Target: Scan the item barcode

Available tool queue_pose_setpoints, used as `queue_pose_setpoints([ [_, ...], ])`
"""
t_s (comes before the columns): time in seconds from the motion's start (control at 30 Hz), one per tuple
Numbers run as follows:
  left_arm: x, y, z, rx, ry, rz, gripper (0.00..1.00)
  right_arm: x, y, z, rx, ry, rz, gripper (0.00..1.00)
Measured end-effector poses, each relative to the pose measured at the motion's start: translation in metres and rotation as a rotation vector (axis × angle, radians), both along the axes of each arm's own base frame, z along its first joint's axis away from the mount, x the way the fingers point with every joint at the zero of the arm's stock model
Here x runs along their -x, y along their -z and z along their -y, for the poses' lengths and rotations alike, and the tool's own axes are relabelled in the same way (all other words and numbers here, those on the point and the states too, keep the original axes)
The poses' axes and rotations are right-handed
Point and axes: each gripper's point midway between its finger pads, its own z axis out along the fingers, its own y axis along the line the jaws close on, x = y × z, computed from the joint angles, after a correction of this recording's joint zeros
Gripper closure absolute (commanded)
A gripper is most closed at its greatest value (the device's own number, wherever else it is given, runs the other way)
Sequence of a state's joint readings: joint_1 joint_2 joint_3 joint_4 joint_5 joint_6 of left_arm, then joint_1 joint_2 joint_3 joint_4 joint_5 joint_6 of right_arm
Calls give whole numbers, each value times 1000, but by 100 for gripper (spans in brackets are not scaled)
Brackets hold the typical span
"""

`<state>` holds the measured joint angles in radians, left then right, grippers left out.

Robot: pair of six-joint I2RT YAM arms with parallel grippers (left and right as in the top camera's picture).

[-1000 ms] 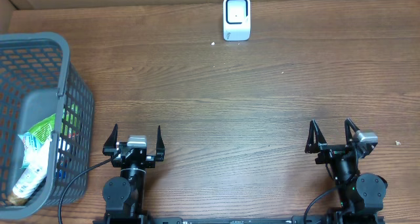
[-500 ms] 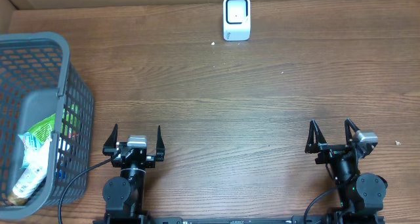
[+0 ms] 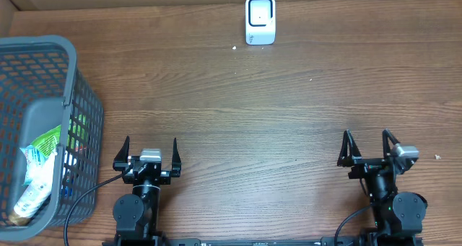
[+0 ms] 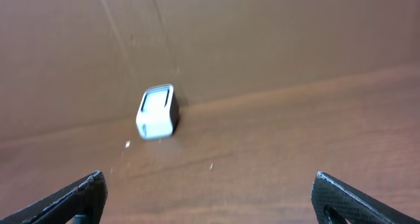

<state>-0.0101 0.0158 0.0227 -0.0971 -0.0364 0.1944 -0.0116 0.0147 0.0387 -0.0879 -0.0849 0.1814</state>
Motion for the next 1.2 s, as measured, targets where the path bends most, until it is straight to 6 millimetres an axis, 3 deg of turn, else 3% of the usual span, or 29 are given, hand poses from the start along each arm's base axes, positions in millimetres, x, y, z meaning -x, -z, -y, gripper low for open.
queue_pose_setpoints([
  [0.27, 0, 0, 0, 0, 0, 0, 0, 0, -7, 1, 2, 3, 28, 0],
  [0.53, 0, 0, 0, 0, 0, 0, 1, 5, -29, -22, 40, -128, 114, 0],
  [0.63, 0, 0, 0, 0, 0, 0, 1, 11, -54, -30, 56, -174, 151, 0],
  [0.7, 0, 0, 0, 0, 0, 0, 0, 16, -90, -37, 69, -216, 194, 0],
  [0.77, 0, 0, 0, 0, 0, 1, 0, 16, -112, -44, 78, -257, 198, 0],
  [0.9, 0, 1, 0, -1, 0, 0, 0, 0, -147, -61, 84, -368, 105, 0],
  [1.2, 0, 1, 0, -46, 4, -3, 0, -51, -166, -77, 3, -499, -302, 0],
])
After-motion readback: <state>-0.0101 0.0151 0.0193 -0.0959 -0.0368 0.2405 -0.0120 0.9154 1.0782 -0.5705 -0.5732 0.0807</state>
